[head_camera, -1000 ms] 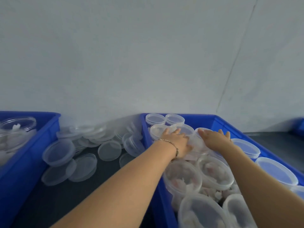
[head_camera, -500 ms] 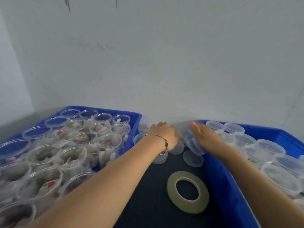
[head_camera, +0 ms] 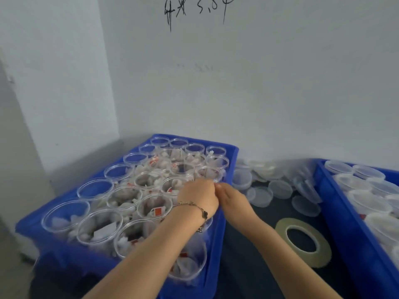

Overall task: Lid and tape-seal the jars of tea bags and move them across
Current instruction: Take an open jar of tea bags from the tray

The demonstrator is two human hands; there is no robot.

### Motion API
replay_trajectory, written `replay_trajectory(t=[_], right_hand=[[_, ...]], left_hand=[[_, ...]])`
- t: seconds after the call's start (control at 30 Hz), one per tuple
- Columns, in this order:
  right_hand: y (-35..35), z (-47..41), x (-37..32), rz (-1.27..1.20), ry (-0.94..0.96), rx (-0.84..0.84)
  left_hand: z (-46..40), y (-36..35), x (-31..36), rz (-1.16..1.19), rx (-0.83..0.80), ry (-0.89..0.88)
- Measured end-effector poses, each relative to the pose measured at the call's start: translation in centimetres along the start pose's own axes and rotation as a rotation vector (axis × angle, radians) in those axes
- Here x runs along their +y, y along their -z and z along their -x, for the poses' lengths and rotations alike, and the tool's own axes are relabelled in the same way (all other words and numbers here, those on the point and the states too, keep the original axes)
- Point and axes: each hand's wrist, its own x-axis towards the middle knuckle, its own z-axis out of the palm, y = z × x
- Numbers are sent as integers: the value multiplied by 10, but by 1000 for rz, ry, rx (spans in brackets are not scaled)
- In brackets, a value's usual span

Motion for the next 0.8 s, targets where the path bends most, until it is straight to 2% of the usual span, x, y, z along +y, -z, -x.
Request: replay_trajectory(t=[0.2,0.43,0.67,0.8], right_hand=[[-18,22,2,210,-55,-124],[-29,23,-7,399,-81,-30],[-30,16,-12,474,-129,105],[-14,14,-27,377,-62,247]], left_hand=[[10,-13,-19,-167,-139,1],[18,-33,-29,-271,-96,-21],[21,-34,-31,1,-154,39],[25,-15,-30,44,-9,-6]])
